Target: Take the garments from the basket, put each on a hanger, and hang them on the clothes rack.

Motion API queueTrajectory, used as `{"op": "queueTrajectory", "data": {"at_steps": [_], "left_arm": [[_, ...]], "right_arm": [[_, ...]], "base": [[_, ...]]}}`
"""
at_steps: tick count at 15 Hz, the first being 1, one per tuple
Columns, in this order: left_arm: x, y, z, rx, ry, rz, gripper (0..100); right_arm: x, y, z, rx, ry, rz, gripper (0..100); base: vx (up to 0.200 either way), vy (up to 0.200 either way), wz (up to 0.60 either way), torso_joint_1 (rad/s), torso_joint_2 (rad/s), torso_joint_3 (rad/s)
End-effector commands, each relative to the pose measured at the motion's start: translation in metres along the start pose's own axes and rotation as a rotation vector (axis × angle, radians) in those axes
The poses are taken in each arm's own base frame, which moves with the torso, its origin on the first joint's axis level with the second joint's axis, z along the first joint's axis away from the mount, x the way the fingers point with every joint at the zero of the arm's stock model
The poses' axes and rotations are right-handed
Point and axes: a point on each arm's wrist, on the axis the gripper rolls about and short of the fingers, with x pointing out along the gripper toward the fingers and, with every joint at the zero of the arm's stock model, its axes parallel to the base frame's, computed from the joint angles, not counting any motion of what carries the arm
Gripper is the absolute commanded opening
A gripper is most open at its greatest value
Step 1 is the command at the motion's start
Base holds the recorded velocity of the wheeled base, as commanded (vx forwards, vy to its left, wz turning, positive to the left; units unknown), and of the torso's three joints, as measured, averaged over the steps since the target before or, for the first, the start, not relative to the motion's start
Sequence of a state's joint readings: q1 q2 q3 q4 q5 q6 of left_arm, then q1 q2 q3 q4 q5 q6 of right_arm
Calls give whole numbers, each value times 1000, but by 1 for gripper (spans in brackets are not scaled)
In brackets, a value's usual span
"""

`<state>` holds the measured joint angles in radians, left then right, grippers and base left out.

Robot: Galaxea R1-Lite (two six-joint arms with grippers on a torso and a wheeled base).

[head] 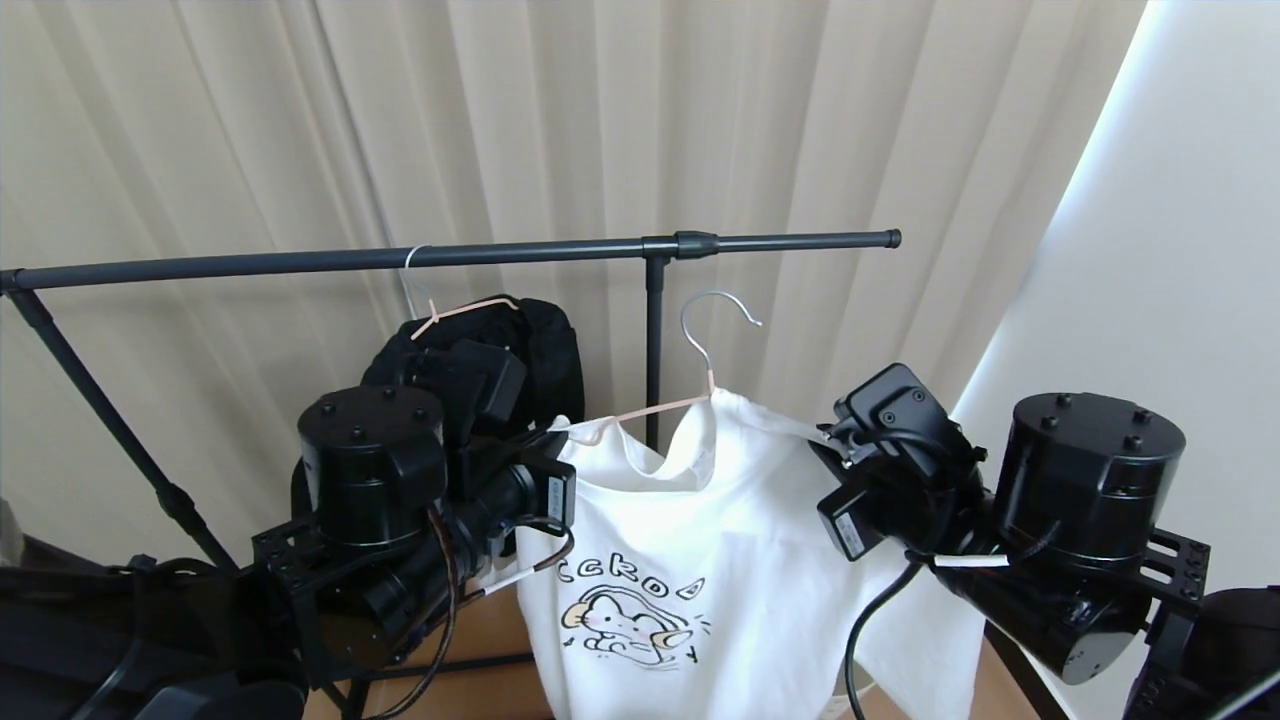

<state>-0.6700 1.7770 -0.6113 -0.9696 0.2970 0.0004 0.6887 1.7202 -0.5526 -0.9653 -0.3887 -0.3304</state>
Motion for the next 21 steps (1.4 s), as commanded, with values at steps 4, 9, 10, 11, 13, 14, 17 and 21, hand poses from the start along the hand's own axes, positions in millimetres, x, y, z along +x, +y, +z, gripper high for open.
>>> {"op": "queueTrajectory", "data": {"at_steps": [4,9,10,11,13,14,17,21], "left_arm": [[11,-3,23,38,95,4,0],[20,0,40,65,150,96,0],[23,1,38,71,167,113,0],[28,1,34,83,183,141,0],[28,-1,31,112,192,152,0],[27,-4,32,117,190,146,0],[11,-12,39,147,180,113,0],[-5,-24,51,151,153,63,0]], "right_arm": [[1,0,-1,-4,1,-59,0],[-5,-7,6,-43,-64,-93,0],[-6,-9,7,-50,-67,-97,0],[-4,-15,5,-48,-59,-120,0],[0,-20,3,-50,-48,-142,0],[0,-22,3,-56,-46,-148,0],[5,-20,1,-66,-58,-159,0],[19,-9,-8,-70,-74,-182,0]], "base": [[0,0,0,0,0,0],[0,0,0,0,0,0],[0,0,0,0,0,0],[0,0,0,0,0,0],[0,0,0,0,0,0],[0,0,0,0,0,0],[0,0,0,0,0,0],[0,0,0,0,0,0]]}}
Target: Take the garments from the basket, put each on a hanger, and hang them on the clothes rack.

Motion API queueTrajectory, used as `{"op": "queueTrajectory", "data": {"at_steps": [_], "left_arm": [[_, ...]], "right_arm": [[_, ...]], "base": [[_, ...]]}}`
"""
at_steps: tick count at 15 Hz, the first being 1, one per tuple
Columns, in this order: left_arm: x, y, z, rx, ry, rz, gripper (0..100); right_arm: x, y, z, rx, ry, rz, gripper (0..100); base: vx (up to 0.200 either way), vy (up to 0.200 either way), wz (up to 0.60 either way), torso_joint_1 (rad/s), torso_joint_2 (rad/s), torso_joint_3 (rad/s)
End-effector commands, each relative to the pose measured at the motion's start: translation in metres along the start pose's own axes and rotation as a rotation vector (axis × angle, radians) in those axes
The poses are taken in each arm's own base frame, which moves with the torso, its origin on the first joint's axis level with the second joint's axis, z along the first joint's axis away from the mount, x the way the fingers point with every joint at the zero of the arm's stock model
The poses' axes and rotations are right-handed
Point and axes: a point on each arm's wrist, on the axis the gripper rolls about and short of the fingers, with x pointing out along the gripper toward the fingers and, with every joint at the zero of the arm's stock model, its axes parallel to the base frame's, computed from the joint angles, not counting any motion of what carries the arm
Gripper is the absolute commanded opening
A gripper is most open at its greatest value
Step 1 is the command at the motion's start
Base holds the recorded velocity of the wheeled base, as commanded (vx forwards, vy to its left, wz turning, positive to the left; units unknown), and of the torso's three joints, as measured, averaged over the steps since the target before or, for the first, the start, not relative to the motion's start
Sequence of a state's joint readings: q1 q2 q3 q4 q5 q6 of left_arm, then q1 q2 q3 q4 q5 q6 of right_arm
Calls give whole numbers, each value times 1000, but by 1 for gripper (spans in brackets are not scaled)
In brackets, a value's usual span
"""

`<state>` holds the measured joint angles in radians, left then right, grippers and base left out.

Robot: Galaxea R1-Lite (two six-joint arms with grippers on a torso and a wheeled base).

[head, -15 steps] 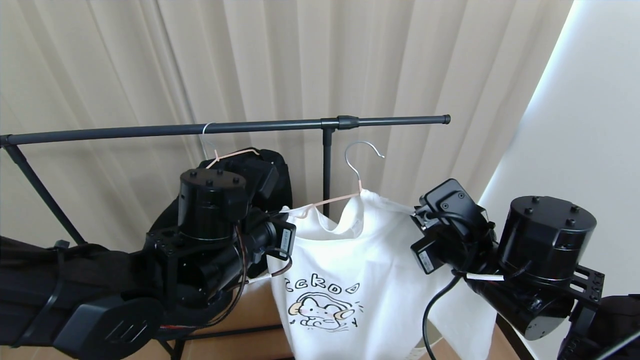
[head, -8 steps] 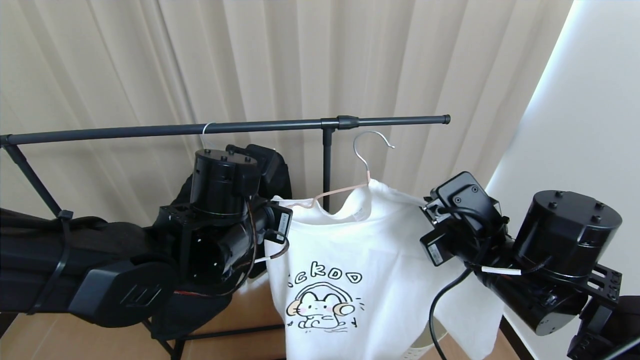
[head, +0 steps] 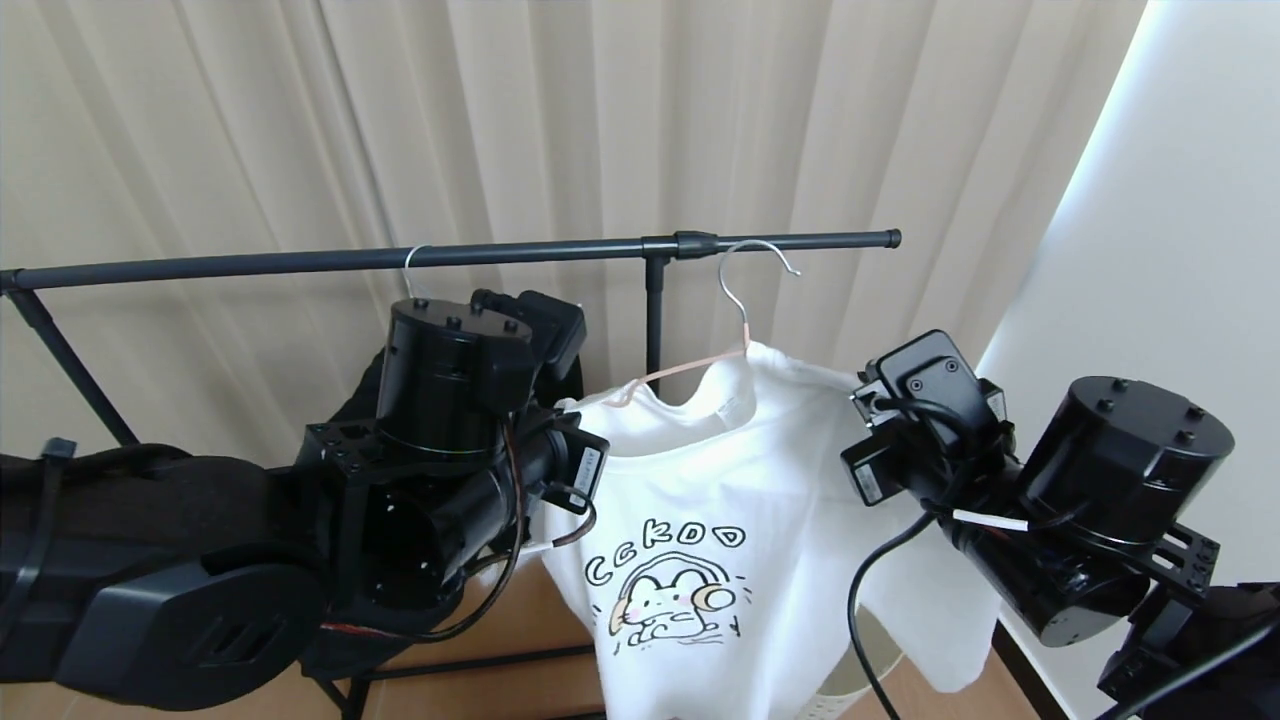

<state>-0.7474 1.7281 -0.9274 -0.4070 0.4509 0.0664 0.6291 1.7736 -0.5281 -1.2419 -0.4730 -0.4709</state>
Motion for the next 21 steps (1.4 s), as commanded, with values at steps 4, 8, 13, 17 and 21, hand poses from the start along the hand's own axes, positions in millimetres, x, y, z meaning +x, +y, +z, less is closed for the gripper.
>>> {"op": "queueTrajectory", "data": {"at_steps": [4,8,13,17,21], "left_arm": [[-9,-2,10,-21,-41,-17,0],[-18,-10,19,-23,-76,-48,0],[-28,-12,25,-27,-107,-70,0],[-43,-13,35,-36,-155,-93,0],[-43,-14,36,-35,-155,-95,0]], "right_arm": [[1,27,-11,-28,25,75,0],[0,44,-18,-30,9,113,0],[-5,56,-22,-32,6,154,0],[3,75,-26,76,15,184,0],[8,73,-14,210,-18,170,0]], "base": [[0,0,0,0,0,0],[0,0,0,0,0,0],[0,0,0,0,0,0],[0,0,0,0,0,0],[0,0,0,0,0,0]]}}
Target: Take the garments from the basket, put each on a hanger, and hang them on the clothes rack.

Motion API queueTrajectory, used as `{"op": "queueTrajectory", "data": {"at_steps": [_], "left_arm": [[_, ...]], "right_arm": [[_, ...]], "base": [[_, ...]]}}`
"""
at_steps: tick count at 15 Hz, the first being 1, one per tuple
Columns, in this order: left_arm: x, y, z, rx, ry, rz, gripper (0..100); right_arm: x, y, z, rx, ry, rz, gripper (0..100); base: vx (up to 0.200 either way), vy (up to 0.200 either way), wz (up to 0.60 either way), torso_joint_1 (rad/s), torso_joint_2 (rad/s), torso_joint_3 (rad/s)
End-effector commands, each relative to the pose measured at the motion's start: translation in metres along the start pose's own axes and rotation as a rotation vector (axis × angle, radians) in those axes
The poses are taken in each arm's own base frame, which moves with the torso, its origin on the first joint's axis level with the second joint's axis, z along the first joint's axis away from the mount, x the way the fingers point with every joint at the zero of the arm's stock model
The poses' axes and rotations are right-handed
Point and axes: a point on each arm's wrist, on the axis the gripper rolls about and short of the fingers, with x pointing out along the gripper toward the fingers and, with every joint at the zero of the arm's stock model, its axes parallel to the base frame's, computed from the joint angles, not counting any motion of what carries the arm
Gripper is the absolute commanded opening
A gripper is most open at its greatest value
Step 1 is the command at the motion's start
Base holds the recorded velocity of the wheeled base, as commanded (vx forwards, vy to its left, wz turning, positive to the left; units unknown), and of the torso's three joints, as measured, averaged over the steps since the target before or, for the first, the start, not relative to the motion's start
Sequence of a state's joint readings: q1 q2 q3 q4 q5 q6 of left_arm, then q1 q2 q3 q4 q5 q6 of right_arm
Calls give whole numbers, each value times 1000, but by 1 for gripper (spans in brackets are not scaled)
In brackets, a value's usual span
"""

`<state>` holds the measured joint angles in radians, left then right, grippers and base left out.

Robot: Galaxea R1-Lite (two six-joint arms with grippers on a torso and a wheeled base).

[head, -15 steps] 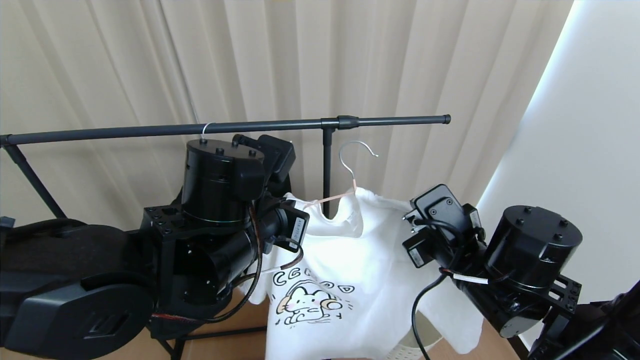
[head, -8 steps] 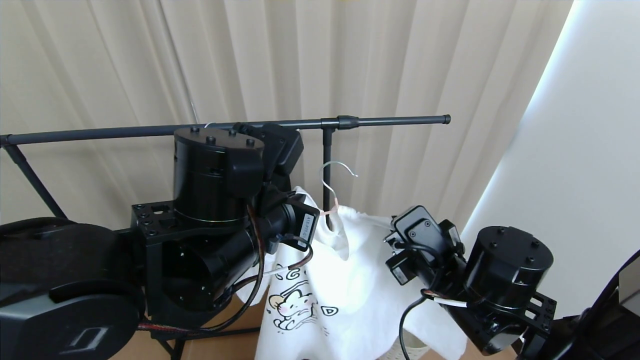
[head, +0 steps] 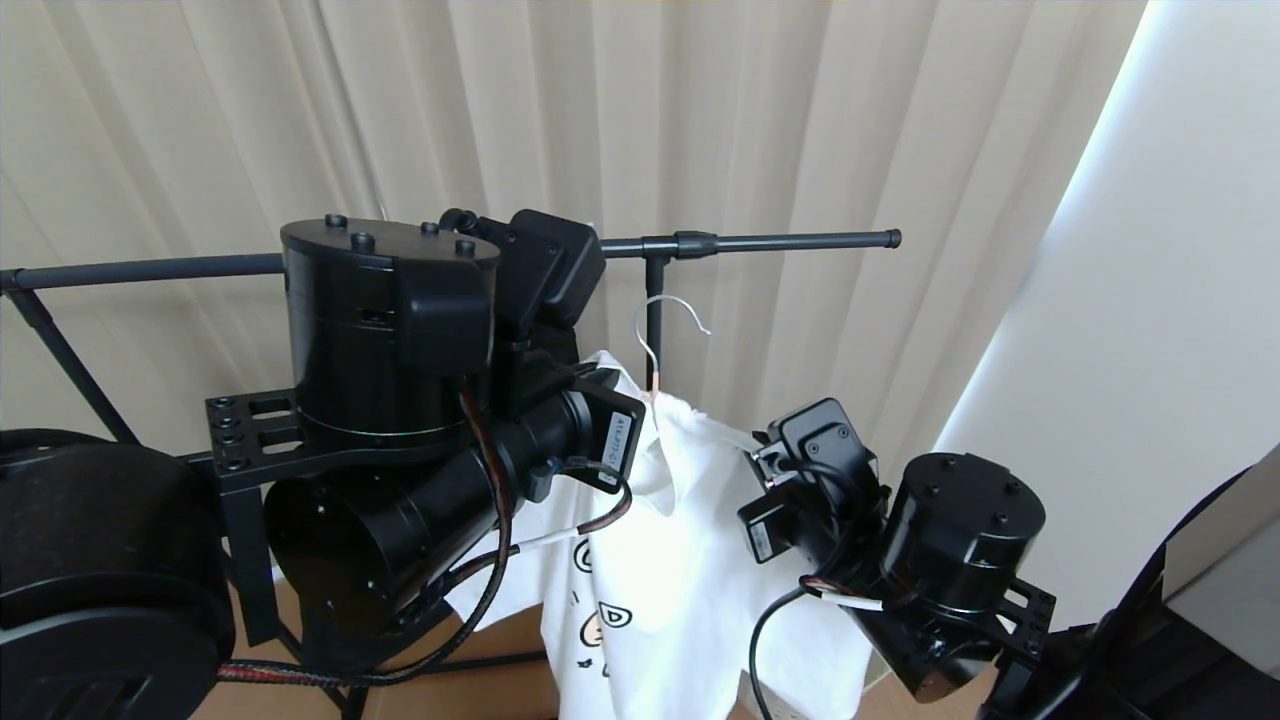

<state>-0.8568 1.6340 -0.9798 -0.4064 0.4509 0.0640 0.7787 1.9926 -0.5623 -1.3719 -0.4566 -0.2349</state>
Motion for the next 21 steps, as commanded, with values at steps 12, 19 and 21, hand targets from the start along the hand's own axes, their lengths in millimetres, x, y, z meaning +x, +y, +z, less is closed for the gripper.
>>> {"op": "queueTrajectory", "data": {"at_steps": [12,19,21], "left_arm": [[2,-14,-2,9,4,-35,0],[5,-17,-4,9,10,-40,100],[1,-18,-5,13,10,-49,100]], "right_arm": [[0,-12,50,248,-165,-3,0],[-9,-17,61,298,-213,68,0],[-8,-19,61,298,-214,66,0]], "base": [[0,0,0,0,0,0],[0,0,0,0,0,0],[0,0,0,0,0,0]]}}
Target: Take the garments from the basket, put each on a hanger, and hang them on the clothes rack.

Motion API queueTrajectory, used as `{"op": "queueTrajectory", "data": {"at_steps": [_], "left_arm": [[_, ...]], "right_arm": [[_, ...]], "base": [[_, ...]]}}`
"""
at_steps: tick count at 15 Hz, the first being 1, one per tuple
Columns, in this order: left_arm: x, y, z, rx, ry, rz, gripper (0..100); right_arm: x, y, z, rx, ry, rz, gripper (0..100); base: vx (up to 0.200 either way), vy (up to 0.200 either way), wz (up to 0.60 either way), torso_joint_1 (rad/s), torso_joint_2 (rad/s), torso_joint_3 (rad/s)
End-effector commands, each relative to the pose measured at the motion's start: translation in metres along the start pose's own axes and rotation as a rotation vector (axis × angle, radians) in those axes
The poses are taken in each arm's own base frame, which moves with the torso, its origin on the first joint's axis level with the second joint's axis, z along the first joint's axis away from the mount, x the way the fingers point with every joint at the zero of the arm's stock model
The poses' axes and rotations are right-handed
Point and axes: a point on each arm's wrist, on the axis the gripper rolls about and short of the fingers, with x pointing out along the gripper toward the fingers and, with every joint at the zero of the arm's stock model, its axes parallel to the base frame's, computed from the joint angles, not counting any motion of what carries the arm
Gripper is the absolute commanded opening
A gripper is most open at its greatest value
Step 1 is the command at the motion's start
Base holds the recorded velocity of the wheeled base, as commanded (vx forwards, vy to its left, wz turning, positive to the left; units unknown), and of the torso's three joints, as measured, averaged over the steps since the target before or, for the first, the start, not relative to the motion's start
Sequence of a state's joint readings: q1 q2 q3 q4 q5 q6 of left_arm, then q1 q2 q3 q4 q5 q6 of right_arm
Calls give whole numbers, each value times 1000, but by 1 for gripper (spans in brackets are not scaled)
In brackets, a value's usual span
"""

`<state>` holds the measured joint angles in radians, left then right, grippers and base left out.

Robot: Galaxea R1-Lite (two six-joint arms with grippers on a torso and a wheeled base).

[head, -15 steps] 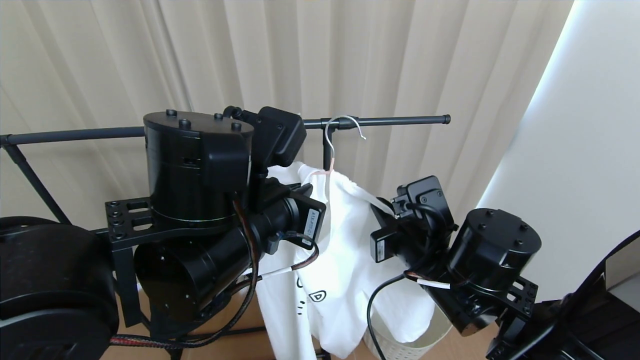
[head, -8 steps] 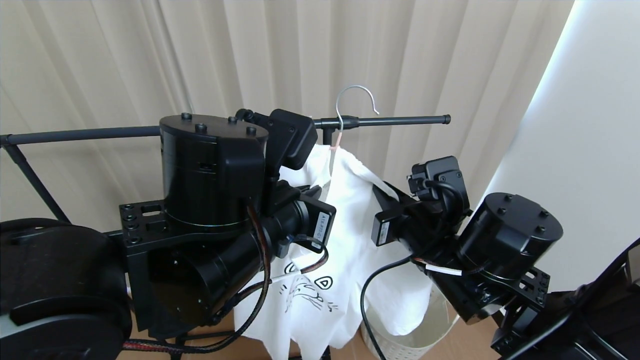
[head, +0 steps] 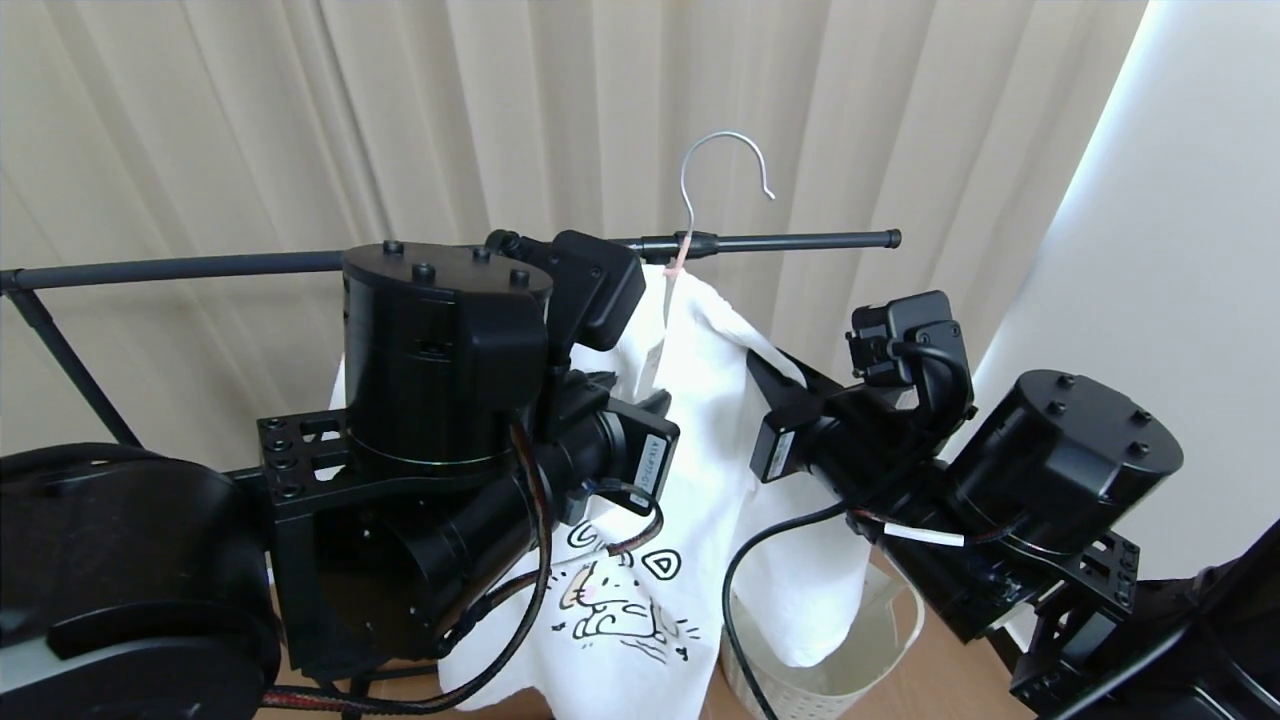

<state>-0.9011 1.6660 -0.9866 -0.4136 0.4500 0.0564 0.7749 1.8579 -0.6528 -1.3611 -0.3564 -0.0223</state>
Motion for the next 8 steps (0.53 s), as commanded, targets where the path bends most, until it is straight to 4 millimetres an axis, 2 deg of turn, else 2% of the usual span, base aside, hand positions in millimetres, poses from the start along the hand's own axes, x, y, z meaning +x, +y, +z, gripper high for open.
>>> {"op": "queueTrajectory", "data": {"at_steps": [1,5,8], "left_arm": [[-3,-2,-3,7,8,-11,100],[-20,7,0,-5,-15,-7,100],[-31,24,-7,-61,-28,28,100]], "right_arm": [[1,-4,2,0,-7,-9,0],[3,-20,0,-14,-1,-10,0],[3,-36,0,-27,2,-6,0]], "base": [[0,0,0,0,0,0],[0,0,0,0,0,0],[0,0,0,0,0,0]]}}
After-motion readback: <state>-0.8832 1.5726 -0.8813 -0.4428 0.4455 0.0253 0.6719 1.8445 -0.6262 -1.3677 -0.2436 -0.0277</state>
